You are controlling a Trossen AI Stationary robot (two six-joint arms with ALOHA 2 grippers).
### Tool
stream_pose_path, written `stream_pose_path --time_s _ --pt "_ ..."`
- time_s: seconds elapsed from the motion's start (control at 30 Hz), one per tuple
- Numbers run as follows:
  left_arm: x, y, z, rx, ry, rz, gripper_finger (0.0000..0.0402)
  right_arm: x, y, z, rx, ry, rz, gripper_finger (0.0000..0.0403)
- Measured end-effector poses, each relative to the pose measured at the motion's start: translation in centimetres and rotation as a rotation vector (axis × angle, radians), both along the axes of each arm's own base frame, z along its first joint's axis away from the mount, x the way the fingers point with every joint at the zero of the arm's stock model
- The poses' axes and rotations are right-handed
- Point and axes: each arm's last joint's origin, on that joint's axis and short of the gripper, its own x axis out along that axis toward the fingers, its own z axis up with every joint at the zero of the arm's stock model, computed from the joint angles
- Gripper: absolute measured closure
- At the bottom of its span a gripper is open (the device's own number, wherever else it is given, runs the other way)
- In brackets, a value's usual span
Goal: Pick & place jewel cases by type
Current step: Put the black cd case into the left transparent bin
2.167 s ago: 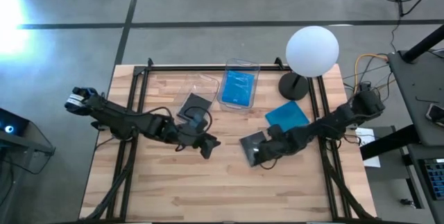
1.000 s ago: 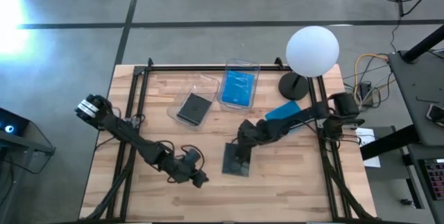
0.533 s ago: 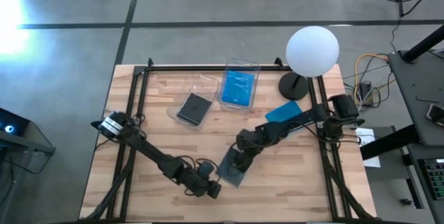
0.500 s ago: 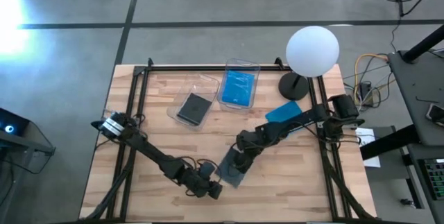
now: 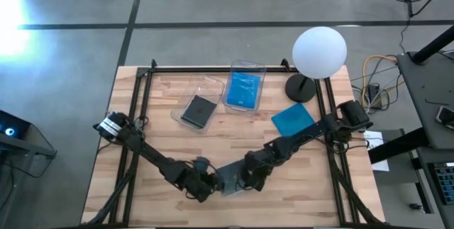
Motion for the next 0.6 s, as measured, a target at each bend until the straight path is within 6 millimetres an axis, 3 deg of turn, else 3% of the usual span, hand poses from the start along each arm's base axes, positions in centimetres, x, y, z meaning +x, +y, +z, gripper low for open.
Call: stream_pose_path --time_s 0.3,0.6 --pt "0.1 0.8 -0.4 -0.137 0.078 0.015 0.0268 1.4 0.3 0.8 0.042 -0.137 -0.097 0.039" --pt "-0.3 1.1 -1.7 -0.215 0.113 0.059 0.0268 0.9 0.8 0.6 0.031 -0.112 -0.077 0.039"
